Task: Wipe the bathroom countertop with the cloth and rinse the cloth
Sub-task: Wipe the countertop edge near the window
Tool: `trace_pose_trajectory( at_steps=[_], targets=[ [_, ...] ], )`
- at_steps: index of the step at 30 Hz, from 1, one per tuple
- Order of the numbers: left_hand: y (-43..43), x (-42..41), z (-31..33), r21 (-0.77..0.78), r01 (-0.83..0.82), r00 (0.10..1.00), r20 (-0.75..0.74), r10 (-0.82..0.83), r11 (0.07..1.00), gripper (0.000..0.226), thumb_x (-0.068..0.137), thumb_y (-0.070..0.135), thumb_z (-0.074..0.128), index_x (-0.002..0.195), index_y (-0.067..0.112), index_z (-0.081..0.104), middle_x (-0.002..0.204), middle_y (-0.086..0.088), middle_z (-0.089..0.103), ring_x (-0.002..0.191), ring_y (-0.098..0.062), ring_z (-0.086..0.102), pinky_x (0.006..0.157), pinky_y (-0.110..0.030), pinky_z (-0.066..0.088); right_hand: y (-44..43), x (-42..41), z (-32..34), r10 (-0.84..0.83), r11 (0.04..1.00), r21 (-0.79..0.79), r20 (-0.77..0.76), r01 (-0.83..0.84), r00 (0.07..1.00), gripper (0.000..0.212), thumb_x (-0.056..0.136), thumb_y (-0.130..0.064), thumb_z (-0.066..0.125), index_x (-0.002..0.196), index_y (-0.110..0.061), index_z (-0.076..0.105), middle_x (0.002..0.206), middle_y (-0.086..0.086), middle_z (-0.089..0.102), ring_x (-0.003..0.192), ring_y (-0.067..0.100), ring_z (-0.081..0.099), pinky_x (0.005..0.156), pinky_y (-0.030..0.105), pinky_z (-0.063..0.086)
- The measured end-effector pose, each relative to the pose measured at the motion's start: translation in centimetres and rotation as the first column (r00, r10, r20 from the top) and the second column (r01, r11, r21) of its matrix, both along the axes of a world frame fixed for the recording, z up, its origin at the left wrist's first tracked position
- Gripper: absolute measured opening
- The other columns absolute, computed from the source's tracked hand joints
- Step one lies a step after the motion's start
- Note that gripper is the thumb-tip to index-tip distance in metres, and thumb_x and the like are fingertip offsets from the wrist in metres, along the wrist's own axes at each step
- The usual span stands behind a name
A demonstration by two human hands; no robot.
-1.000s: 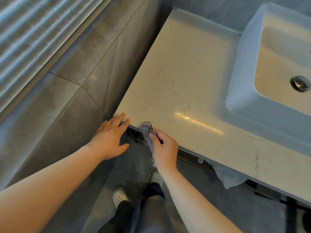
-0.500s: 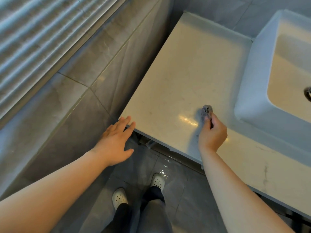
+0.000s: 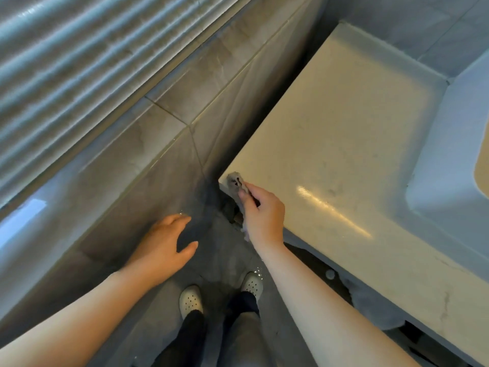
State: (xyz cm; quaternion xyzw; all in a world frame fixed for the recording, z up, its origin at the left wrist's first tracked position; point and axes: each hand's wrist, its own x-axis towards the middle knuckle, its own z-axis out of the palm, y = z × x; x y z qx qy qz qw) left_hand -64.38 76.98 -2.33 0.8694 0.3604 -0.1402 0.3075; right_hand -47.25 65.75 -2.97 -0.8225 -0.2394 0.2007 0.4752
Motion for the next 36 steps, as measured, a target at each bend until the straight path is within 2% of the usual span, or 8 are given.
trace_pose_trajectory(
  at_steps=[3,9,12,15,21,28,34,36],
  targets=[
    [0.0,-1.2,0.1,-0.03,-0.074,0.997,-0.021,0.074,0.997,0.057,0.089,0.04,0.059,0.139,0.019,0.044,0.142,0.0,0.042,0.121,-0.021,0.048,0.1,-0.027,0.036,-0.6,1.0,1.7,0.013,0.998,0.065,-0.151,-0.003,0.989,0.016,0.092,-0.027,0.059,0.103,-0.029,0.071,0.072,-0.014,0.067,0.051,0.004,0.06,0.043,0.019,0.046],
    [-0.6,-2.1,-0.3,-0.086,-0.172,0.985,-0.034,0.17,0.981,0.055,0.089,0.043,0.057,0.138,0.023,0.043,0.14,0.004,0.043,0.119,-0.017,0.05,0.097,-0.027,0.04,1.0,8.8,2.1,-0.223,0.974,0.068,0.134,0.216,0.966,0.025,0.095,-0.021,0.056,0.117,-0.018,0.069,0.102,-0.009,0.071,0.091,0.001,0.063,0.075,0.005,0.045],
    [-0.9,-2.4,-0.5,-0.093,-0.214,0.977,-0.018,0.214,0.972,0.053,0.09,0.04,0.058,0.138,0.021,0.045,0.139,0.002,0.045,0.123,-0.016,0.048,0.099,-0.026,0.038,3.2,11.4,0.1,-0.209,0.976,-0.024,0.193,0.217,0.959,0.028,0.096,-0.024,0.053,0.121,-0.02,0.066,0.107,-0.005,0.071,0.098,0.013,0.063,0.084,0.021,0.049],
    [-1.0,-2.9,-0.8,-0.087,-0.228,0.974,-0.018,0.227,0.97,0.052,0.089,0.04,0.058,0.137,0.022,0.046,0.137,0.002,0.046,0.123,-0.016,0.048,0.098,-0.026,0.039,5.5,10.6,-1.4,-0.145,0.984,-0.062,0.258,0.167,0.955,0.03,0.096,-0.026,0.052,0.123,-0.024,0.065,0.106,-0.005,0.07,0.097,0.015,0.062,0.085,0.035,0.052],
    [-0.9,-3.6,-0.9,-0.104,-0.251,0.968,-0.015,0.251,0.962,0.05,0.089,0.038,0.06,0.134,0.019,0.05,0.135,0.001,0.049,0.122,-0.017,0.049,0.1,-0.028,0.039,6.4,3.4,-1.4,0.087,0.992,-0.115,0.316,-0.053,0.945,0.027,0.092,-0.019,0.058,0.118,-0.021,0.067,0.1,-0.004,0.066,0.098,0.011,0.051,0.071,0.013,0.029],
    [-0.6,-4.0,-0.1,-0.099,-0.253,0.967,-0.041,0.25,0.962,0.048,0.089,0.04,0.059,0.133,0.023,0.05,0.135,0.004,0.047,0.121,-0.014,0.049,0.097,-0.022,0.036,1.9,-0.5,-0.6,0.291,0.954,-0.105,0.109,-0.28,0.951,0.026,0.092,-0.022,0.058,0.115,-0.028,0.068,0.097,-0.015,0.068,0.09,-0.008,0.052,0.078,0.016,0.043],
    [-0.8,-1.6,0.8,-0.115,-0.167,0.986,-0.021,0.166,0.979,0.049,0.091,0.042,0.055,0.135,0.024,0.047,0.136,0.007,0.045,0.111,-0.015,0.054,0.093,-0.026,0.042,-5.4,1.1,2.9,-0.163,0.975,0.151,-0.016,0.164,0.986,0.027,0.09,-0.028,0.059,0.112,-0.042,0.061,0.103,-0.018,0.069,0.09,-0.007,0.063,0.078,0.009,0.048],
    [-1.4,-0.3,0.9,-0.119,-0.119,0.993,0.008,0.121,0.986,0.049,0.091,0.042,0.054,0.136,0.023,0.046,0.136,0.007,0.045,0.116,-0.013,0.051,0.095,-0.023,0.04,-8.4,4.2,2.8,-0.366,0.923,0.147,0.056,0.355,0.929,0.028,0.092,-0.028,0.06,0.119,-0.034,0.064,0.11,-0.02,0.067,0.103,-0.002,0.062,0.087,0.026,0.055]
  ],
)
